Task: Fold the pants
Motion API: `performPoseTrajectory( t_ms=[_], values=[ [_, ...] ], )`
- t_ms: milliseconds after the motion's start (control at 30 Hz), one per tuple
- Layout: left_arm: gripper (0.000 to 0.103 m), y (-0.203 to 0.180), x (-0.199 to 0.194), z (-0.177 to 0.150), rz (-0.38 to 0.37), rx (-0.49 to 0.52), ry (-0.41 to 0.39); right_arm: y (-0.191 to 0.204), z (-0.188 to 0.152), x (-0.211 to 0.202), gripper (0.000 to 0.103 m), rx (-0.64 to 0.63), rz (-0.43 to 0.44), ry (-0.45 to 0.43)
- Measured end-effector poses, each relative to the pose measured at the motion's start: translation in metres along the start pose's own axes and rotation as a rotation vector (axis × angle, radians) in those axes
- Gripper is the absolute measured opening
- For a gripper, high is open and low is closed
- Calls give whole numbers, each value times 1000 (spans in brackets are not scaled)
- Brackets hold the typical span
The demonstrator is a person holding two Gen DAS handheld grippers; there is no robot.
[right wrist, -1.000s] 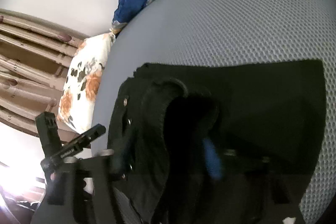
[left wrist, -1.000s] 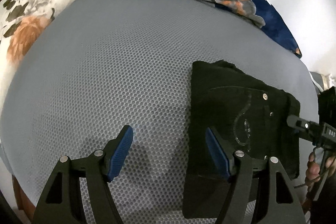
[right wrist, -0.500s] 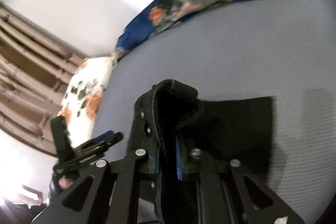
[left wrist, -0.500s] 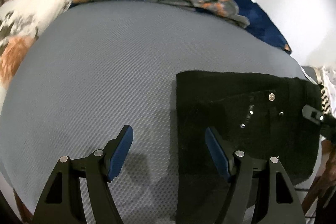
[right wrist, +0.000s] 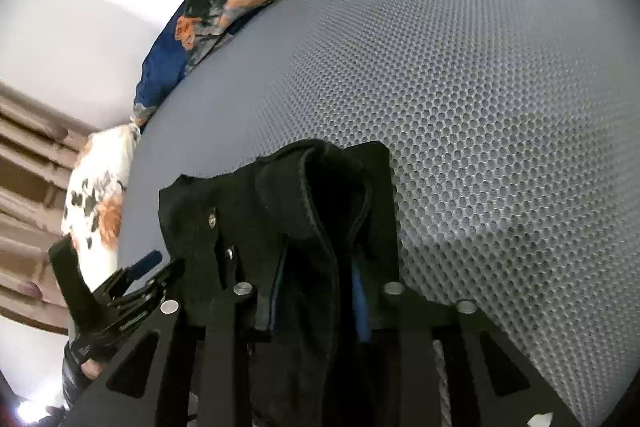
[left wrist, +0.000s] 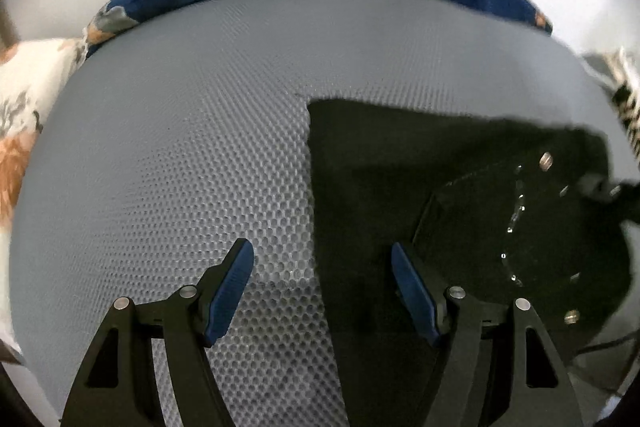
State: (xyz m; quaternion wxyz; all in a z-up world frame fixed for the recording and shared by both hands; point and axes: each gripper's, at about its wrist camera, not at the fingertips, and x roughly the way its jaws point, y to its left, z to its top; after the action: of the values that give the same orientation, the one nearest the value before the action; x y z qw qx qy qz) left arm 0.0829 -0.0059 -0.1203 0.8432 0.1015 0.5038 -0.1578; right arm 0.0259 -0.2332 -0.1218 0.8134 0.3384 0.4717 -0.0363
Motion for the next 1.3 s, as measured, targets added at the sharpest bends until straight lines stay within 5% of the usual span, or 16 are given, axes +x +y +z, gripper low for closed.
performPoseTrajectory(
  t_ms=[367,500,700,1300],
  values=[
    [72,-5,-18,-25,-25,81,27,9,-47,-43,29,-64,-84,22],
    [72,-11,-28,-41,-23,127,24,12,-65,-48,21,-98,-75,46],
    [72,-18,-33,-51,-23,133,13,11,-72,-51,11,-105,-110,26],
    [76,-17,-36,-66,-47,119,30,2,-92,-46,10,-73,-159,74]
  ],
)
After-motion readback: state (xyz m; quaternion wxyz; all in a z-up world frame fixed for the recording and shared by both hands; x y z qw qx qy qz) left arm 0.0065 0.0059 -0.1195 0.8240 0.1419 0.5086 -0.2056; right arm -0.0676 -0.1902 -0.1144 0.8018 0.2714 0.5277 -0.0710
